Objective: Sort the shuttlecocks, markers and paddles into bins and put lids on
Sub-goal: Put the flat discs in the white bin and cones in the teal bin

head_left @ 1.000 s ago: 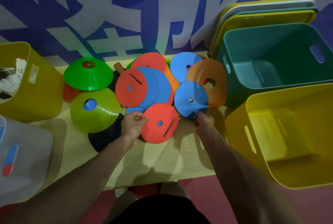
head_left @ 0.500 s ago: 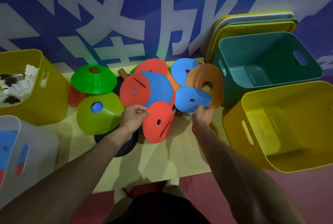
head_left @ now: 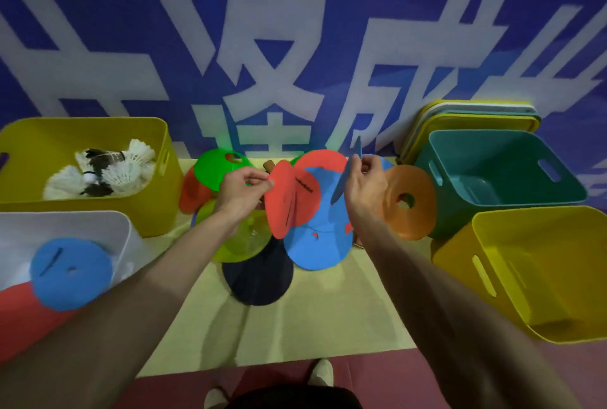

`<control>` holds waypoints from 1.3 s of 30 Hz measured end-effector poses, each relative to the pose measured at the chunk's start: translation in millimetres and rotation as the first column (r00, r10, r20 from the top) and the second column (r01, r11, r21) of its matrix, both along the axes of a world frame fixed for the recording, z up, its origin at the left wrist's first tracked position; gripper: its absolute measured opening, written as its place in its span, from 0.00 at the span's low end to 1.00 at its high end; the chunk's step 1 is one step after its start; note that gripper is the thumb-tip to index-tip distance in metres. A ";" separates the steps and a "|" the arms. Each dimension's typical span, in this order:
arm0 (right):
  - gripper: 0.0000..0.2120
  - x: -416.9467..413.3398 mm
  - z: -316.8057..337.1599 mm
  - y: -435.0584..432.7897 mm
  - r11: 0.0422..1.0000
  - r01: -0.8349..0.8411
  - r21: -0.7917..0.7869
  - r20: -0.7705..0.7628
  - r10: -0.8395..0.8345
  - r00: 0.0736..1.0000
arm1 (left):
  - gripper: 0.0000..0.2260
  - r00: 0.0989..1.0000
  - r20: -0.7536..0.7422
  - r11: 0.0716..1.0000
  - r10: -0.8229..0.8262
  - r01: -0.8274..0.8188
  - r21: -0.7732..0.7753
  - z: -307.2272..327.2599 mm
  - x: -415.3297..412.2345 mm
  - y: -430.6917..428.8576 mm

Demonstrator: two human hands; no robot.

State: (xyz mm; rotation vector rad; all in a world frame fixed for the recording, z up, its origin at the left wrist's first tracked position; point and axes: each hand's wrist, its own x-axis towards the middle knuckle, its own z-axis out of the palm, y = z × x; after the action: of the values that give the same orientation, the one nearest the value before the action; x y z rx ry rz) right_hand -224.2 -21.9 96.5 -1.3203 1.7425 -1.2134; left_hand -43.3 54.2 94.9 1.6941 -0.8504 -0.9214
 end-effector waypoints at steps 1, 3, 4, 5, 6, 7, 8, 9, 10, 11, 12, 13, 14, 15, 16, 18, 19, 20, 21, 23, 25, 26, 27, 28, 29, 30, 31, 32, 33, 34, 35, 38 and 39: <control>0.11 15.4 5.8 1.7 0.999 -0.023 -0.025 0.007 0.023 1.000 | 0.06 1.000 -0.016 0.999 0.027 -0.027 -0.026 7.7 12.3 5.0; 0.11 50.6 16.7 7.9 0.994 -0.078 -0.082 0.038 0.082 0.996 | 0.06 0.995 -0.035 0.993 0.090 -0.092 -0.074 23.7 38.1 16.3; 0.11 68.9 22.9 12.5 0.987 -0.112 -0.113 0.047 0.118 0.992 | 0.05 0.991 -0.047 0.987 0.127 -0.132 -0.097 31.6 50.6 22.0; 0.11 87.4 28.3 17.5 0.979 -0.144 -0.147 0.058 0.153 0.986 | 0.04 0.984 -0.062 0.978 0.166 -0.173 -0.117 39.5 63.8 28.0; 0.11 105.7 34.7 24.0 0.969 -0.172 -0.178 0.070 0.187 0.980 | 0.02 0.976 -0.073 0.968 0.204 -0.212 -0.137 47.8 77.2 35.0; 0.11 124.3 40.0 29.8 0.960 -0.196 -0.202 0.082 0.216 0.973 | 0.02 0.968 -0.082 0.956 0.239 -0.249 -0.156 55.9 91.6 42.9; 0.11 142.5 45.2 35.7 0.952 -0.221 -0.211 0.090 0.245 0.965 | 0.03 0.958 -0.093 0.943 0.271 -0.283 -0.175 63.6 106.1 52.4; 0.11 161.0 49.2 41.8 0.945 -0.250 -0.211 0.100 0.276 0.956 | 0.04 0.947 -0.107 0.929 0.302 -0.318 -0.190 70.0 121.2 64.0; 0.11 179.7 52.7 48.5 0.937 -0.283 -0.205 0.112 0.310 0.944 | 0.04 0.935 -0.122 0.915 0.332 -0.351 -0.201 75.3 136.5 77.4; 0.11 197.8 56.0 55.4 0.928 -0.314 -0.201 0.127 0.343 0.931 | 0.04 0.924 -0.138 0.900 0.358 -0.380 -0.212 78.7 151.4 91.3; 0.11 215.3 58.5 63.2 0.918 -0.342 -0.201 0.140 0.372 0.918 | 0.04 0.911 -0.150 0.885 0.383 -0.409 -0.221 80.5 165.9 106.7; 0.11 232.9 60.2 72.4 0.907 -0.367 -0.207 0.147 0.400 0.905 | 0.04 0.896 -0.163 0.867 0.414 -0.442 -0.229 80.8 179.9 123.5; 0.11 249.1 61.9 82.0 0.895 -0.392 -0.212 0.151 0.426 0.892 | 0.04 0.876 -0.181 0.846 0.446 -0.479 -0.234 79.5 192.8 139.9; 0.11 264.9 62.8 92.0 0.881 -0.423 -0.214 0.155 0.458 0.875 | 0.04 0.853 -0.200 0.822 0.482 -0.519 -0.236 77.5 205.2 156.2; 0.11 279.7 62.8 101.4 0.863 -0.459 -0.211 0.156 0.493 0.856 | 0.04 0.827 -0.221 0.795 0.517 -0.559 -0.234 75.5 216.1 172.1; 0.10 306.5 60.9 119.1 0.820 -0.536 -0.198 0.151 0.566 0.810 | 0.03 0.775 -0.264 0.745 0.574 -0.628 -0.225 68.4 236.1 201.9; 0.10 318.5 58.3 127.4 0.798 -0.572 -0.191 0.141 0.599 0.788 | 0.03 0.752 -0.278 0.725 0.598 -0.655 -0.211 63.4 244.6 215.6; 0.10 329.1 55.0 135.5 0.775 -0.605 -0.184 0.125 0.629 0.768 | 0.02 0.732 -0.285 0.710 0.619 -0.677 -0.195 58.4 251.1 228.6; 0.10 338.4 51.6 143.5 0.749 -0.640 -0.173 0.102 0.660 0.744 | 0.02 0.713 -0.288 0.696 0.639 -0.695 -0.178 52.4 257.0 240.7; 0.10 353.4 44.5 159.0 0.683 -0.718 -0.137 0.049 0.728 0.683 | 0.04 0.674 -0.301 0.673 0.675 -0.729 -0.124 39.7 265.8 260.5; 0.10 363.1 37.1 171.9 0.600 -0.797 -0.068 -0.016 0.799 0.602 | 0.03 0.655 -0.290 0.669 0.698 -0.741 -0.062 24.4 272.5 275.2; 0.10 366.1 32.5 176.7 0.561 -0.828 -0.023 -0.060 0.826 0.561 | 0.02 0.657 -0.273 0.675 0.703 -0.737 -0.035 17.4 274.4 280.3; 0.09 367.8 28.2 180.8 0.530 -0.848 0.020 -0.099 0.845 0.526 | 0.02 0.665 -0.258 0.686 0.701 -0.727 -0.013 9.3 276.7 284.2; 0.09 369.2 23.3 183.6 0.508 -0.859 0.060 -0.122 0.858 0.499 | 0.02 0.671 -0.249 0.694 0.698 -0.720 0.003 2.3 277.4 286.6; 0.09 370.4 18.7 186.7 0.492 -0.866 0.096 -0.122 0.869 0.480 | 0.02 0.675 -0.257 0.700 0.692 -0.714 0.009 -4.8 277.5 288.1; 0.09 370.6 14.9 188.7 0.478 -0.869 0.129 -0.102 0.878 0.467 | 0.02 0.677 -0.266 0.705 0.686 -0.709 0.014 -8.2 276.0 287.4; 0.09 370.3 11.0 190.0 0.462 -0.872 0.161 -0.079 0.887 0.455 | 0.03 0.685 -0.258 0.714 0.681 -0.699 0.028 -12.1 274.3 286.5; 0.08 370.5 7.7 192.1 0.443 -0.876 0.193 -0.065 0.896 0.439 | 0.04 0.695 -0.247 0.724 0.675 -0.689 0.042 -13.3 273.7 284.3; 0.08 370.9 4.1 193.3 0.426 -0.876 0.227 -0.060 0.904 0.424 | 0.06 0.696 -0.248 0.726 0.674 -0.686 0.047 -15.2 274.9 283.1; 0.08 370.9 0.9 194.2 0.411 -0.872 0.265 -0.059 0.910 0.411 | 0.08 0.687 -0.253 0.719 0.681 -0.694 0.049 -16.9 277.4 282.0; 0.08 370.1 -1.8 195.0 0.399 -0.864 0.307 -0.068 0.915 0.398 | 0.10 0.680 -0.249 0.708 0.690 -0.705 0.036 -17.6 279.3 281.3; 0.09 363.1 -9.9 192.9 0.404 -0.804 0.437 -0.221 0.915 0.339 | 0.12 0.664 -0.007 0.664 0.747 -0.747 0.028 -25.0 286.0 279.7; 0.10 358.5 -10.8 192.3 0.419 -0.775 0.472 -0.293 0.904 0.311 | 0.13 0.663 0.046 0.663 0.747 -0.748 0.019 -27.7 287.9 279.1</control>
State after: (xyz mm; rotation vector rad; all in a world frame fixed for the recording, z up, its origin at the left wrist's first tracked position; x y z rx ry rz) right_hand 134.3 170.4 85.7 -2.1204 1.0352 0.0246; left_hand 244.6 333.3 67.2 1.8554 -0.0809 -0.3220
